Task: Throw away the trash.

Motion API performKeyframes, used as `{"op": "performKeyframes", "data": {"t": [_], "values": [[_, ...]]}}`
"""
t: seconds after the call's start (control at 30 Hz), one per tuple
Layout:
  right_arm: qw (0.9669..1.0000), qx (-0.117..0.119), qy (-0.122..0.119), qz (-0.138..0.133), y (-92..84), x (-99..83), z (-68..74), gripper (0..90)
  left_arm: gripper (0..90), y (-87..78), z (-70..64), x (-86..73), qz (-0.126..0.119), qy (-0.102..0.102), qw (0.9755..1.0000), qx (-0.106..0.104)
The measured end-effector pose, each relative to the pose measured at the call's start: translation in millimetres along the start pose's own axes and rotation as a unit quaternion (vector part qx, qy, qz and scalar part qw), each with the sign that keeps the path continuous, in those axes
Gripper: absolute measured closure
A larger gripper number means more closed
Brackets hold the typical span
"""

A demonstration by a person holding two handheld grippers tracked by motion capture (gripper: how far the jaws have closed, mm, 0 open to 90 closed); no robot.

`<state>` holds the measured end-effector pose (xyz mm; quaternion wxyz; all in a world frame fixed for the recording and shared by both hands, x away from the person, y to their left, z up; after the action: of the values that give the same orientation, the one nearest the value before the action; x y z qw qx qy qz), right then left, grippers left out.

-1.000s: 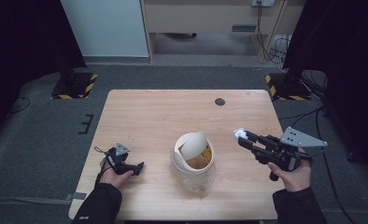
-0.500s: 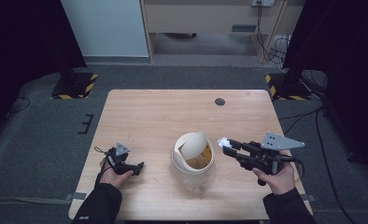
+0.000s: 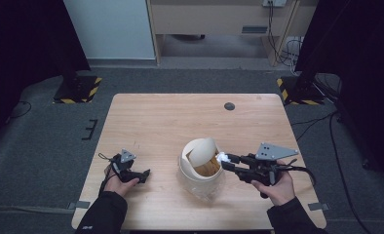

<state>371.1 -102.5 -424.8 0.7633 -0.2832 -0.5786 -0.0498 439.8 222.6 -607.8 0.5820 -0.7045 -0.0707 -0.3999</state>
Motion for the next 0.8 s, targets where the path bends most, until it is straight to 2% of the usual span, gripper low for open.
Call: {"op": "performKeyframes", "data": {"t": [0.3, 0.8], "values": [[0.9996, 0.006, 0.007, 0.028, 11.4, -10.5, 3.4, 67.6, 0.0, 0.0, 0.0, 0.0, 0.0, 0.0, 1.0, 0.0], [0.9982, 0.007, 0.015, 0.057, 23.6, -20.3, 3.5, 67.5, 0.0, 0.0, 0.0, 0.0, 0.0, 0.0, 1.0, 0.0]]}}
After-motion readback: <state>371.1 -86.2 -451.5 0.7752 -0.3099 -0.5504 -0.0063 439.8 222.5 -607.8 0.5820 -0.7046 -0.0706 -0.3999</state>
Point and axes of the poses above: each handheld gripper's, and its own axes: y roughly forward along the jaws, x roughly out of its top, z roughly to its left, the point moved 10 cm from there along y, roughly forward along the jaws, and after that the axes turned 4 degrees about z, right-handed, at the moved point
